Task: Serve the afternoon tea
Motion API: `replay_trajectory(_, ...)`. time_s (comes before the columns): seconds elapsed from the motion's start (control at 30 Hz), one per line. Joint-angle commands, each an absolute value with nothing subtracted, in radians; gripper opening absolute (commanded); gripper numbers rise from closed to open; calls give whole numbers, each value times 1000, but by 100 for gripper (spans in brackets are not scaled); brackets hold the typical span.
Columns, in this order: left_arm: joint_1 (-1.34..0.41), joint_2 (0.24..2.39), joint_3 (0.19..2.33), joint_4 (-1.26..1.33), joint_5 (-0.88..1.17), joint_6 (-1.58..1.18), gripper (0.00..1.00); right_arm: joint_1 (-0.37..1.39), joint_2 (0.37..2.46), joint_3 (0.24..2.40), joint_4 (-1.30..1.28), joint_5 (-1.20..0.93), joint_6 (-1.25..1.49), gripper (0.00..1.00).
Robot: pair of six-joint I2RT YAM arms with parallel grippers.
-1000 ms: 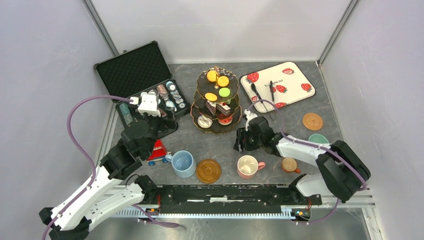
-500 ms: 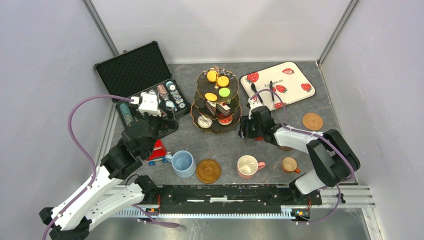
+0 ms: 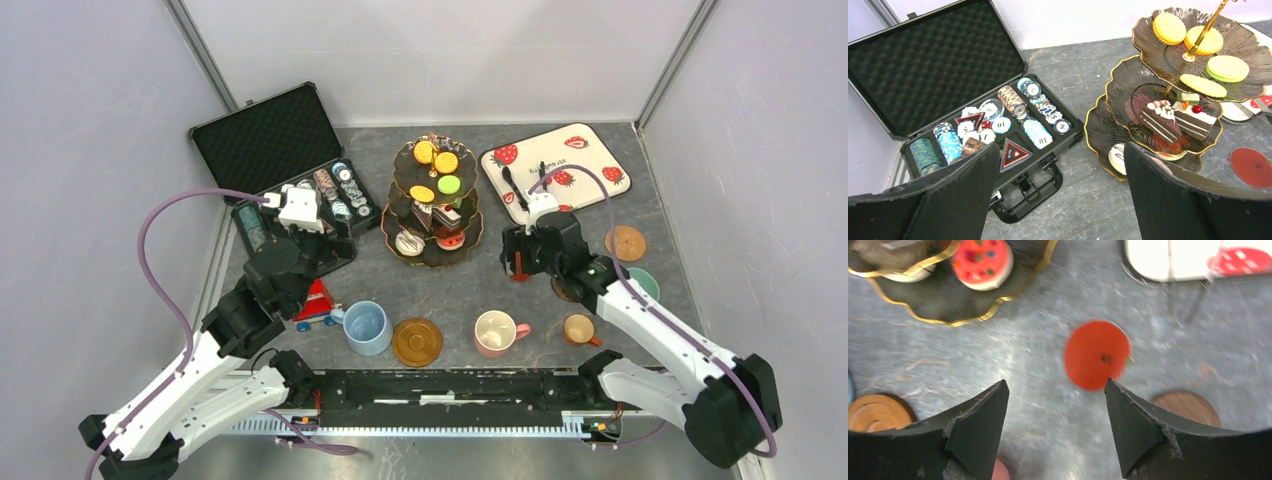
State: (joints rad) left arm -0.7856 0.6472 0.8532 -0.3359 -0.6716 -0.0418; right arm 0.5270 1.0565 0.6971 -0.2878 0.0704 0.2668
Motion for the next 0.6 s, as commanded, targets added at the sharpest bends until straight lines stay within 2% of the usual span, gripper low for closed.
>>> replay_trajectory(0.0,-777,644,858,-317,-642,-76,99,525,972,689,-572,311,345,77)
replay_trajectory(0.07,-776,652,859,-318,-634,-81,99,524,934,689,-712,486,500,78)
replay_trajectory(0.13,-776,657,863,-323,-627,-86,99,524,901,677,-814,556,614,79)
replay_trajectory(0.4,-775,656,862,-324,-618,-92,99,525,805,612,-1004,524,774,76)
replay_trajectory(0.57,-773,662,863,-322,-616,-94,99,525,716,497,-936,416,851,70)
